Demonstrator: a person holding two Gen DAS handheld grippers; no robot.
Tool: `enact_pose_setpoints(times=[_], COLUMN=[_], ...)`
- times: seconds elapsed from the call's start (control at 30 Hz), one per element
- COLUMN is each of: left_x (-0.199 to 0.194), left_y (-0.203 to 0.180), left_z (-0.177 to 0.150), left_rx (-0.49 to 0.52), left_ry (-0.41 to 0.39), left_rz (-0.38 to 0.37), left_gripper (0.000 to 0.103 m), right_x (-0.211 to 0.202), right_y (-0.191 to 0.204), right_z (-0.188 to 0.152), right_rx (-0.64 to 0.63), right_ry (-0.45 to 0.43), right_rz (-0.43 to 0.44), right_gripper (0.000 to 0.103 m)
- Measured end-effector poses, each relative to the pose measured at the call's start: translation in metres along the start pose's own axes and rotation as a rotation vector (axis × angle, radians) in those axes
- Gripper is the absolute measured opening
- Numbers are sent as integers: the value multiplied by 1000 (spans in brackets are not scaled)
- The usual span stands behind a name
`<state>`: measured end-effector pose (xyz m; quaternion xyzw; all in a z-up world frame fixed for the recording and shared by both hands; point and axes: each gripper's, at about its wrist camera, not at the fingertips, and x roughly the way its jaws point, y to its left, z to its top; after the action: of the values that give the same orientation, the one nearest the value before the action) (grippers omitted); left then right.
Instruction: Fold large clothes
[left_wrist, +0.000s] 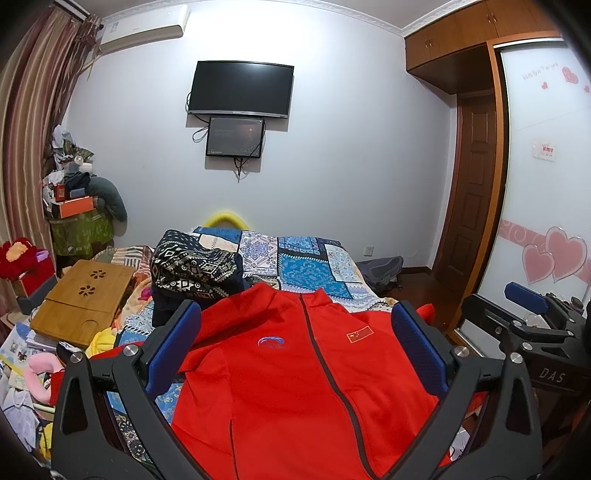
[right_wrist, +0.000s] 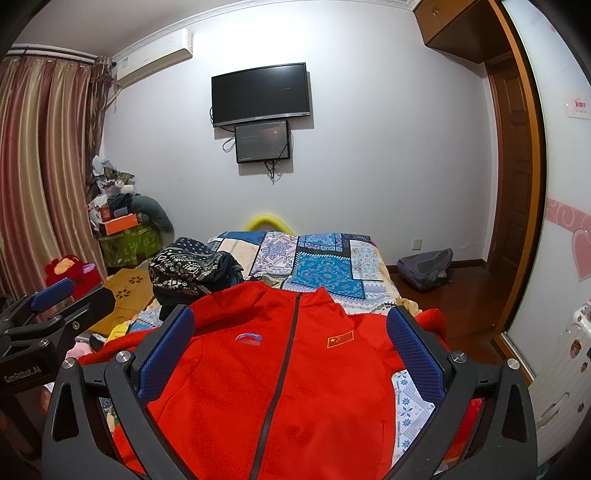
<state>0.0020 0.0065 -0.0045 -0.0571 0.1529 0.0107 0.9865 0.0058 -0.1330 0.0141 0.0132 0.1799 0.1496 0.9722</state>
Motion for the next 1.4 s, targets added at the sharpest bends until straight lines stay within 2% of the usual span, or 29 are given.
enact_pose_setpoints(times=[1.4], left_x=[7], left_y=[3], left_z=[-5], left_rx=[-11], left_ry=[13], left_rz=[6], left_gripper=[103], right_x=[9], right_y=[1], right_z=[1], right_rx=[-4], right_ry=[21], right_rz=[5], right_gripper=[103])
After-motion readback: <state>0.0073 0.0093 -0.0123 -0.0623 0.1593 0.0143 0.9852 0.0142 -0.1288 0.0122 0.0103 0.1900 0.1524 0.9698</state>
